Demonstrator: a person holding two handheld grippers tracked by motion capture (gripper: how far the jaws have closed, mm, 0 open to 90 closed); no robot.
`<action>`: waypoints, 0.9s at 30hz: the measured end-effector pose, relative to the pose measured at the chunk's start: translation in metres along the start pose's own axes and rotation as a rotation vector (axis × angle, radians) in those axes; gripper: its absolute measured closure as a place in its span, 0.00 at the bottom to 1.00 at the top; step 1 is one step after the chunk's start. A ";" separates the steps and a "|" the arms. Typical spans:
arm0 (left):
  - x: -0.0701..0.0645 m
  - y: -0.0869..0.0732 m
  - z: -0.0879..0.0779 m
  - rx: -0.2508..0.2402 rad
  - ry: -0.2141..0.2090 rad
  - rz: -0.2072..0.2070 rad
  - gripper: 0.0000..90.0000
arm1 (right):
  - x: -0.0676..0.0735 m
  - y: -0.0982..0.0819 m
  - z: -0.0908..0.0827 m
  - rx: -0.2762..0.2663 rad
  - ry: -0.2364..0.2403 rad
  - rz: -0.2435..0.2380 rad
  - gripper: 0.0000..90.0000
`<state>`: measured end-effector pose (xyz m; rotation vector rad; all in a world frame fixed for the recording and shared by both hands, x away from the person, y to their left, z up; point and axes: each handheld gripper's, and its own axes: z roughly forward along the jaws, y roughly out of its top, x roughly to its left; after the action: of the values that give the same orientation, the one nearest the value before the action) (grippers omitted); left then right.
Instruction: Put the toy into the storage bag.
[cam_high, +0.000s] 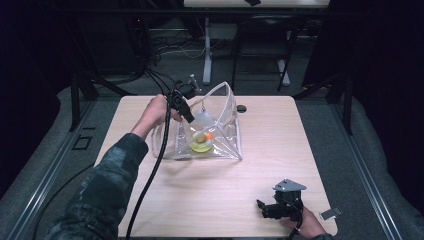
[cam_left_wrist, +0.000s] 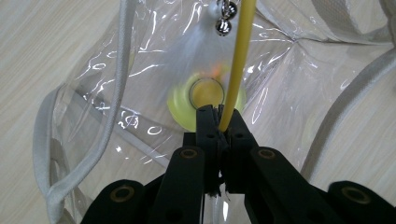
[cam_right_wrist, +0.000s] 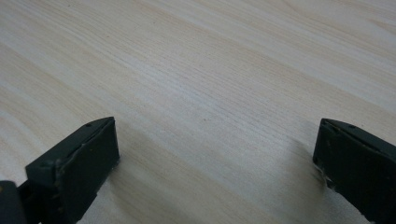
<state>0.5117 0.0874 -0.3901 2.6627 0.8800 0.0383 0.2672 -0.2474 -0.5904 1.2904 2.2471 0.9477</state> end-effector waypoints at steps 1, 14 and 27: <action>0.000 0.000 0.000 -0.001 -0.001 -0.001 0.97 | 0.000 0.000 0.000 0.001 -0.001 -0.001 0.00; -0.001 -0.003 -0.021 -0.088 -0.001 -0.010 0.78 | 0.000 0.000 0.000 0.000 0.000 0.000 0.00; -0.005 -0.016 -0.051 -0.129 0.041 -0.017 0.28 | 0.000 0.000 0.000 -0.001 -0.001 -0.002 0.00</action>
<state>0.4921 0.1122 -0.3472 2.5424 0.8822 0.1416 0.2673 -0.2474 -0.5905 1.2879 2.2466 0.9470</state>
